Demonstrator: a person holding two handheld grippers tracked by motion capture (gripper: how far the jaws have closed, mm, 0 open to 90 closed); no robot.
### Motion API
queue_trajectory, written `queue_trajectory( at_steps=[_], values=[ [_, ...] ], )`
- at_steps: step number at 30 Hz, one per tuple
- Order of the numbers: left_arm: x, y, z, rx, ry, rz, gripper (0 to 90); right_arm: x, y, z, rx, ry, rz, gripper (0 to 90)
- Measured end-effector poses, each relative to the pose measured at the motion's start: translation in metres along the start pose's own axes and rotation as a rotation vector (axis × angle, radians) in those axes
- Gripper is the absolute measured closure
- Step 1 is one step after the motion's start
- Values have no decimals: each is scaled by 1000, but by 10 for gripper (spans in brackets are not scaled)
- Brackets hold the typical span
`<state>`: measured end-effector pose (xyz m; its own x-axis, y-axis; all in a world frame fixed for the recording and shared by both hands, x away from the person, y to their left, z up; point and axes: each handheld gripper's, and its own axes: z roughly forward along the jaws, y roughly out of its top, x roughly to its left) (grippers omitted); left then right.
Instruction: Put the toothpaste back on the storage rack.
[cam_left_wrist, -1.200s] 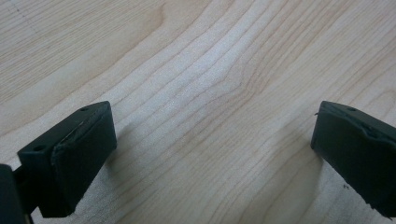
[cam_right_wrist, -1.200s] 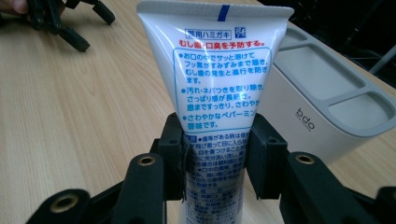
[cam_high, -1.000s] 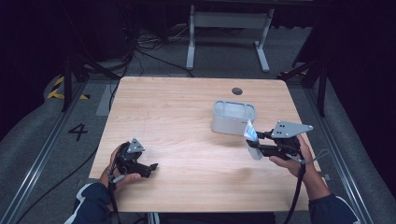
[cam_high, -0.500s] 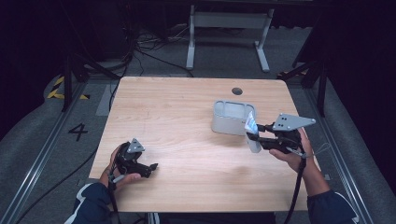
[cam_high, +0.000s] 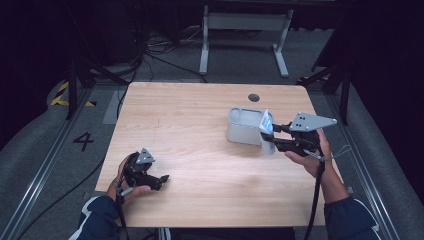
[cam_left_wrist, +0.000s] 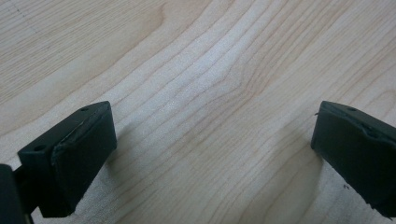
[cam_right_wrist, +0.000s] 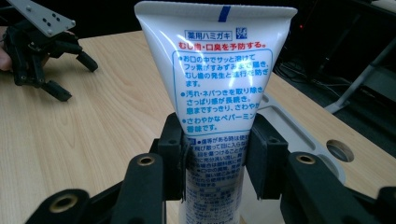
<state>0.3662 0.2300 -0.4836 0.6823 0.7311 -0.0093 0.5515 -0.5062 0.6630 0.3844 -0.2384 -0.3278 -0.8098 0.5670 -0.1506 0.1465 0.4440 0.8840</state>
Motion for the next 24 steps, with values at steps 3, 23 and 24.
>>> queue_trajectory(
  at_steps=[3, 23, 24],
  values=[
    [0, 0, 0, 0, 0, 0, 5, -2, 2, 1, -6, -4, 3, 633],
    [1, 0, 0, -1, -3, 6, 4, -17, 20, 15, -30, -19, 12, 634],
    [1, 0, 0, -1, -3, 5, 4, -18, 21, 17, -28, -18, 14, 634]
  ],
)
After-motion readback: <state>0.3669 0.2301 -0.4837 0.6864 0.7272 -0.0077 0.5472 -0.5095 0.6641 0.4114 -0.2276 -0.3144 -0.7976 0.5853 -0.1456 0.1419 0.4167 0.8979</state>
